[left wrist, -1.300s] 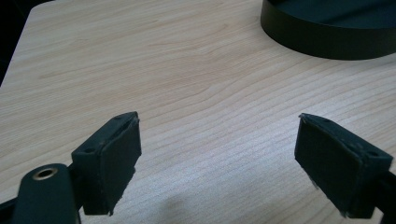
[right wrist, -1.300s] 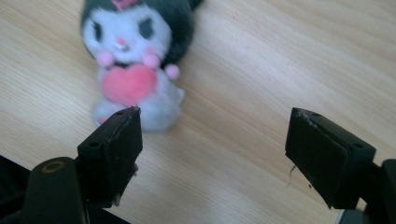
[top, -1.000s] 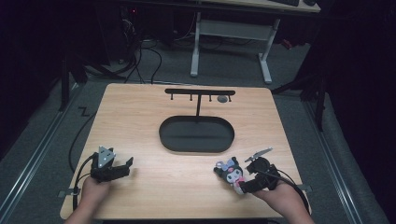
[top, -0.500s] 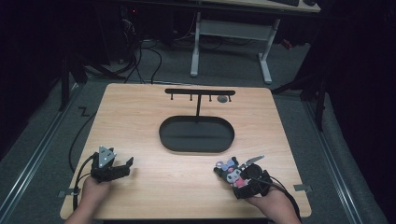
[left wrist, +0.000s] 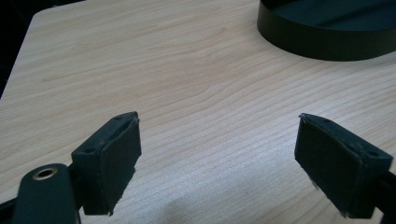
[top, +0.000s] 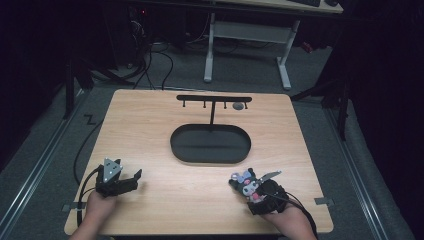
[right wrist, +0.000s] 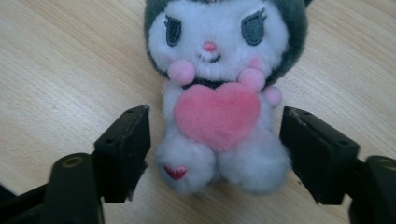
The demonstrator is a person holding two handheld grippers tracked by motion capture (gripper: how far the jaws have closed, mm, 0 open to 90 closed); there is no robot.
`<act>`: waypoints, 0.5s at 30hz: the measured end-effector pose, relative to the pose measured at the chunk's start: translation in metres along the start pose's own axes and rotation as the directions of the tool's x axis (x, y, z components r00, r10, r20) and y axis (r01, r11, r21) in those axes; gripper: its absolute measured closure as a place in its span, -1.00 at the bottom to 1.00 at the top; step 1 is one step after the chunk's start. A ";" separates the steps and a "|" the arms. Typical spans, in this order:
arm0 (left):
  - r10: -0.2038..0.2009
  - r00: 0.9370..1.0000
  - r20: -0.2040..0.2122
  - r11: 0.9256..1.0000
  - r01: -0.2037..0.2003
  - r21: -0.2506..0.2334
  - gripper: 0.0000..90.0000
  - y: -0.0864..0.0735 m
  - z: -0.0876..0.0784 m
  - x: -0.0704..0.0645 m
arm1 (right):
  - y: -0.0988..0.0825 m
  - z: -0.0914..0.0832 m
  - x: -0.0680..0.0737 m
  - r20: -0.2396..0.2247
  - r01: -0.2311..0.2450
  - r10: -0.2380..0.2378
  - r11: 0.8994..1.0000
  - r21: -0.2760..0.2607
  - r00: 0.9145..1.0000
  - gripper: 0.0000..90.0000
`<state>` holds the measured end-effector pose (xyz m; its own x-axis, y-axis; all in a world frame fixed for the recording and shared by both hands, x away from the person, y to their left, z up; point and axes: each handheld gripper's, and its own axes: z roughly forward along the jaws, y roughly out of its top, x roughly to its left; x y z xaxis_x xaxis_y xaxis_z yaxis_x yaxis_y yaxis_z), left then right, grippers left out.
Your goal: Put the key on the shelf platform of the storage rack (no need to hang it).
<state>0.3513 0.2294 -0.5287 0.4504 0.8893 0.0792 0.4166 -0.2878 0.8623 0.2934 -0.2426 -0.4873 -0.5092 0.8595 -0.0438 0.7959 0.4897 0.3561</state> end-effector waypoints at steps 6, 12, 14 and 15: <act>-0.006 1.000 0.000 1.000 0.006 -0.003 -0.66 -0.001 -0.001 0.001 | 0.000 -0.003 0.003 -0.005 -0.007 0.007 0.999 -0.037 1.000 0.03; -0.006 1.000 -0.001 1.000 0.006 0.008 -0.66 0.000 0.001 0.000 | 0.007 -0.016 0.000 0.016 -0.007 0.008 0.999 -0.047 1.000 0.05; -0.003 1.000 0.000 1.000 0.003 0.015 -0.66 0.001 0.002 0.000 | 0.011 -0.019 -0.002 0.022 -0.005 0.006 0.998 -0.056 1.000 0.05; -0.003 1.000 0.000 1.000 0.003 0.015 -0.66 0.001 0.002 0.000 | 0.011 -0.019 -0.002 0.022 -0.005 0.006 0.998 -0.056 1.000 0.05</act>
<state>0.3535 0.2284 -0.5291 0.4491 0.8901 0.0771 0.4295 -0.2908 0.8550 0.2964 -0.2419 -0.4655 -0.4967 0.8657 -0.0625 0.7788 0.4763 0.4081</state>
